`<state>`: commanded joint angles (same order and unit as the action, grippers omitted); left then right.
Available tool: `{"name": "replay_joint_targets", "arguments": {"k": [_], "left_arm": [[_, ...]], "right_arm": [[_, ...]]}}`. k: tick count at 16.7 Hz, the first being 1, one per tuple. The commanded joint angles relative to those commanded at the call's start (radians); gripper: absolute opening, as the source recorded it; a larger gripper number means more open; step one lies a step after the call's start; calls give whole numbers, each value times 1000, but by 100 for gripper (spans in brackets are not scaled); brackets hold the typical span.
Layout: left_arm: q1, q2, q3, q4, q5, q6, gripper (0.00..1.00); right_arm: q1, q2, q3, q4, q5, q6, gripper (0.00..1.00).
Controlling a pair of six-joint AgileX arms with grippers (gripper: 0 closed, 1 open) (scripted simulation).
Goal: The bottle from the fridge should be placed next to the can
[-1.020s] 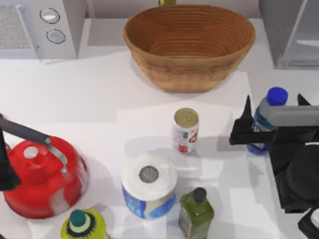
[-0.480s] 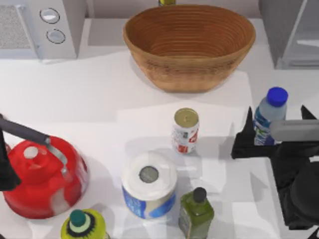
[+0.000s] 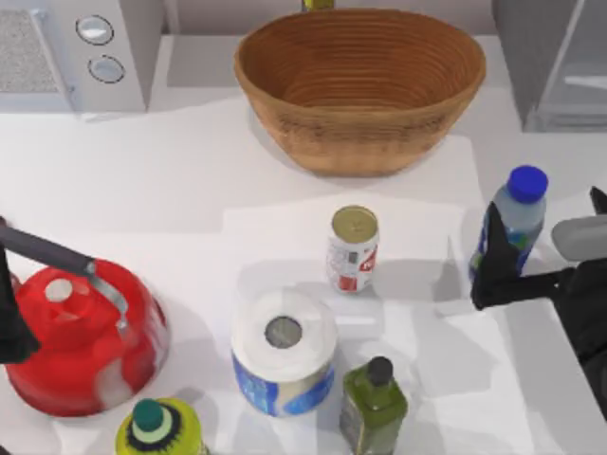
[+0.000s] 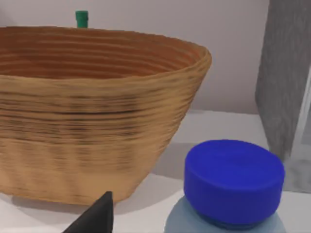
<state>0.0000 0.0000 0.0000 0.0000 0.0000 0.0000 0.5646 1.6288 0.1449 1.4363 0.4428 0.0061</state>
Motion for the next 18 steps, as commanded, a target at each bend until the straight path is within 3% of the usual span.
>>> {"name": "replay_joint_targets", "arguments": {"k": [9,14,18], "left_arm": [[0,0,0,0,0,0,100],[0,0,0,0,0,0,100],[0,0,0,0,0,0,100]], "right_arm": [[-307,-920,-116,-805,-327,11,100],[-480,-1377,-141,-1189,-410,6,100],[-552,-1584,-148,-1389,-437,-2,100]]}}
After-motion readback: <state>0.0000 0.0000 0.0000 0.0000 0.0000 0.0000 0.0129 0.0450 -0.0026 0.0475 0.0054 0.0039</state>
